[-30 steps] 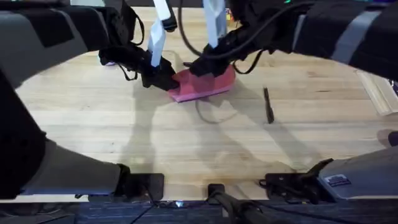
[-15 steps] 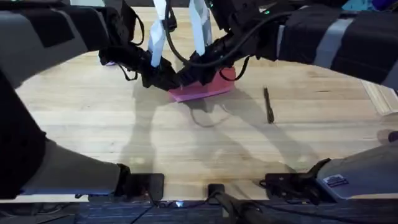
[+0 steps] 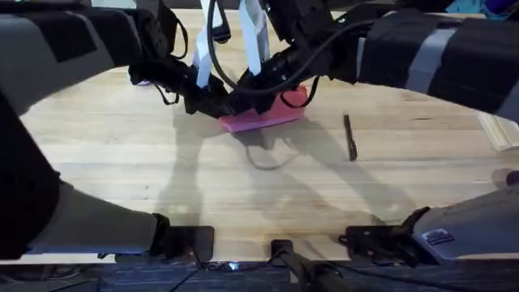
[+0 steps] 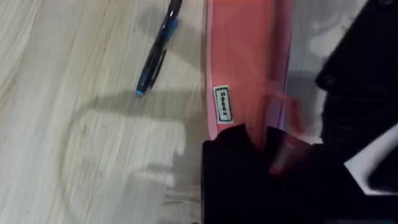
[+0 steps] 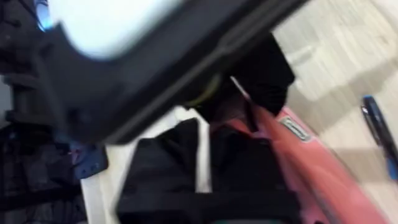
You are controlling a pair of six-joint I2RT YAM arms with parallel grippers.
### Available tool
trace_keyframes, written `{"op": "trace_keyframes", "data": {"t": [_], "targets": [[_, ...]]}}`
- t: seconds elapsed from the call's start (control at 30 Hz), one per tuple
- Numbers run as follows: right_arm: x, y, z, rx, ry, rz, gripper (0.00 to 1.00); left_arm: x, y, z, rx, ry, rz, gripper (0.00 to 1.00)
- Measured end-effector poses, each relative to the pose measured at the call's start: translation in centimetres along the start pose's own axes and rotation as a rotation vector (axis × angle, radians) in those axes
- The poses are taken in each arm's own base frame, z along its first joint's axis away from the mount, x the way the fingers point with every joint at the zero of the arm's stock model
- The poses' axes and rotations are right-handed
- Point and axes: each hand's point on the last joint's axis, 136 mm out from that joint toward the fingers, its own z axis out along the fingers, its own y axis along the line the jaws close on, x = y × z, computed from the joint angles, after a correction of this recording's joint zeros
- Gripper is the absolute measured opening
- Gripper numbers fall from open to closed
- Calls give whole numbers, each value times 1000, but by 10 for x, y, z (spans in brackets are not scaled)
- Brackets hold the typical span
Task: Unzip the bag, pick up the pens from the table one at a time and place them inside, then zip the bag closed.
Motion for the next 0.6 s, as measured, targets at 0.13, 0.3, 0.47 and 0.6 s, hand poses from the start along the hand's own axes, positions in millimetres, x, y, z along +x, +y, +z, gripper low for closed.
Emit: {"op": "trace_keyframes", "data": {"t": [0.13, 0.3, 0.47, 0.6], "targets": [[-1, 11, 1, -49, -1, -3, 477, 0, 4, 0, -16, 3, 11, 42], [2, 25, -8, -105, 11, 7, 988, -1, 4, 0, -17, 0, 6, 42], [9, 15, -36, -78, 22, 29, 995, -1, 4, 0, -15, -4, 3, 42], [2, 6, -72, -2, -26, 3, 995, -2, 4, 0, -14, -5, 3, 42]]}}
